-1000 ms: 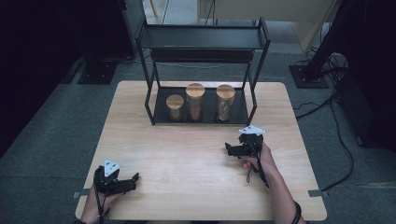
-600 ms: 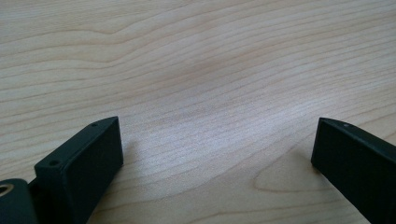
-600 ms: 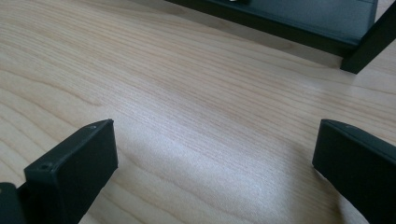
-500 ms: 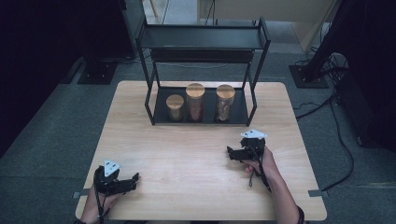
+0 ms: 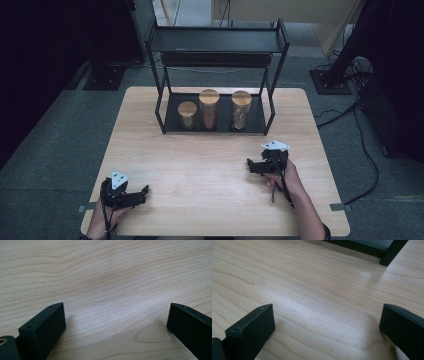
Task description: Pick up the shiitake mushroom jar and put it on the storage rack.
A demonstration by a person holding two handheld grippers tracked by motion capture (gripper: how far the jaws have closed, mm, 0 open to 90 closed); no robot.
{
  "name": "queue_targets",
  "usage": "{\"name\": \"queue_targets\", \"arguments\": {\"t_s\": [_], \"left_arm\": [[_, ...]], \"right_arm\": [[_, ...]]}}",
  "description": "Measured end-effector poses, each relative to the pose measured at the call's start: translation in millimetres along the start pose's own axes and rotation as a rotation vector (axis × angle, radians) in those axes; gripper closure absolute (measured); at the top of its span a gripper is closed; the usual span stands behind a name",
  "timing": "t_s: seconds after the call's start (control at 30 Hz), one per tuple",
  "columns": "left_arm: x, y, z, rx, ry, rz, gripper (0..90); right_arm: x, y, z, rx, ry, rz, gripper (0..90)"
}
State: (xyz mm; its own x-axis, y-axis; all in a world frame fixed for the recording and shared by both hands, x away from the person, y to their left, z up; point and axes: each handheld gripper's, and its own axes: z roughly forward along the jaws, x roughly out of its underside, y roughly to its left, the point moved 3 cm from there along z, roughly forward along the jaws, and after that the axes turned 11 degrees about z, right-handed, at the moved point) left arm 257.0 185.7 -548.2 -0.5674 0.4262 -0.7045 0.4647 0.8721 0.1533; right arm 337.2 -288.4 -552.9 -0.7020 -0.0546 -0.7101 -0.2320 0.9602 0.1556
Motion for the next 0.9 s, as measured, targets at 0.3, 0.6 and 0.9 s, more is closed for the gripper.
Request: {"name": "queue_targets", "arguments": {"t_s": [0.3, 0.6, 0.9], "left_arm": [[0.0, 0.0, 0.0, 0.0, 0.0, 0.0, 2.3], [0.0, -0.1, 0.0, 0.0, -0.001, 0.0, 2.2], [0.0, 0.0, 0.0, 0.0, -0.001, 0.0, 2.2]], "right_arm": [[6.9, -7.8, -8.2, 0.015, -0.001, 0.004, 0.1], [15.7, -11.1, -17.8, 0.018, -0.002, 0.012, 0.9], [21.4, -15.8, -24.5, 0.023, -0.004, 0.019, 0.9]]}}
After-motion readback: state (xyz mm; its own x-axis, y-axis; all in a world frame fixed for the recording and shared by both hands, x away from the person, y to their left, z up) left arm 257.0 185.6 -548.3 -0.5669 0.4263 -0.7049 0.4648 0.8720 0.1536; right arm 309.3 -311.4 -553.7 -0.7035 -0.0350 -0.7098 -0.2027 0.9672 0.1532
